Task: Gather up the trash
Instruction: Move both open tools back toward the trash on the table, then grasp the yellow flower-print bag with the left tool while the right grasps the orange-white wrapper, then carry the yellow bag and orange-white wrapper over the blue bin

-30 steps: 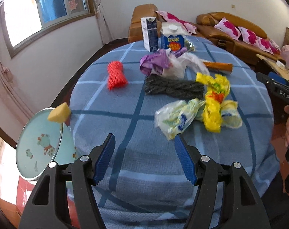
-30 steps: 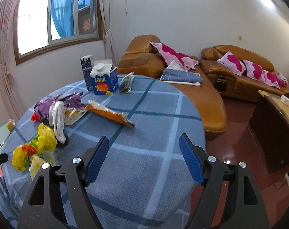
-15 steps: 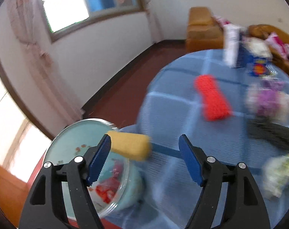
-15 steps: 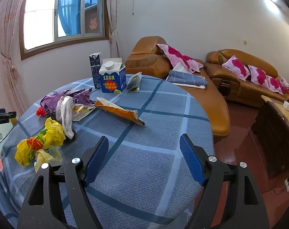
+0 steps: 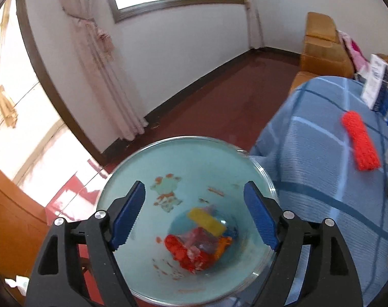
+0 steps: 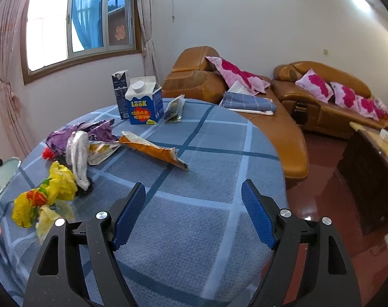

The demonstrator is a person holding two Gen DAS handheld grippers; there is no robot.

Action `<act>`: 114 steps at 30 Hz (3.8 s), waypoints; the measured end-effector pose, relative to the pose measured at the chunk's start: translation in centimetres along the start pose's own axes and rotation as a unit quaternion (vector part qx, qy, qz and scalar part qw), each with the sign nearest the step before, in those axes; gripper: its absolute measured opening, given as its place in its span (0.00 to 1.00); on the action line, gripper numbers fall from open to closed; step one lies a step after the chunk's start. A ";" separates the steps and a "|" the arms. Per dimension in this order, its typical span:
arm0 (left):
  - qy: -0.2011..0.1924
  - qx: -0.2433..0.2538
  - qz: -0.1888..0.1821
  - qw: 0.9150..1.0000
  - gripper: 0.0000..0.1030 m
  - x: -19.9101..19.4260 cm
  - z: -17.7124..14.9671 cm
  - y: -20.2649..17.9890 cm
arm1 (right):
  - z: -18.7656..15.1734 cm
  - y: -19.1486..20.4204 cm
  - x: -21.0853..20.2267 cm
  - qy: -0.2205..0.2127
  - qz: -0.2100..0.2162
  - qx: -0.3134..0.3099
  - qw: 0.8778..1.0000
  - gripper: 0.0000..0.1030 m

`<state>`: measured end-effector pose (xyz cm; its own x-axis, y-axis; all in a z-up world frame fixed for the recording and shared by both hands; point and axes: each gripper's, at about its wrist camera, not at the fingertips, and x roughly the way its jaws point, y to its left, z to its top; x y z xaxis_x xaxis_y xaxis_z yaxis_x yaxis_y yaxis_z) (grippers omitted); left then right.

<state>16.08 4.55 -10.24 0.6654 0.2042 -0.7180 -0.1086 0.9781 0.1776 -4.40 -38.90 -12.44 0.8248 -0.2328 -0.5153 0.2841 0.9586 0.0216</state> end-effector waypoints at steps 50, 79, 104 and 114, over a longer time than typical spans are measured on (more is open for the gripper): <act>0.007 0.200 -0.308 0.930 0.19 -14.2 -9.5 -21.4 | -3.1 -5.8 -1.1 0.021 -0.038 0.061 0.997 0.75; -0.020 0.134 -0.215 0.967 0.18 -8.9 -3.4 -8.0 | 4.9 0.9 10.9 0.140 0.089 0.071 0.984 0.54; -0.039 0.118 -0.173 0.977 0.18 -9.5 -1.7 -2.9 | 8.6 4.9 6.6 0.041 0.100 -0.025 0.994 0.11; -0.029 0.096 -0.110 0.989 0.18 -8.2 -2.2 2.7 | 12.1 16.3 4.7 -0.008 0.203 -0.119 0.972 0.11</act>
<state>8.75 5.67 -5.36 0.6992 -0.0199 -0.7146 0.1810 0.9720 0.1500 9.98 -26.39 -4.15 0.8533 0.1717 -0.4924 -0.1862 0.9823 0.0198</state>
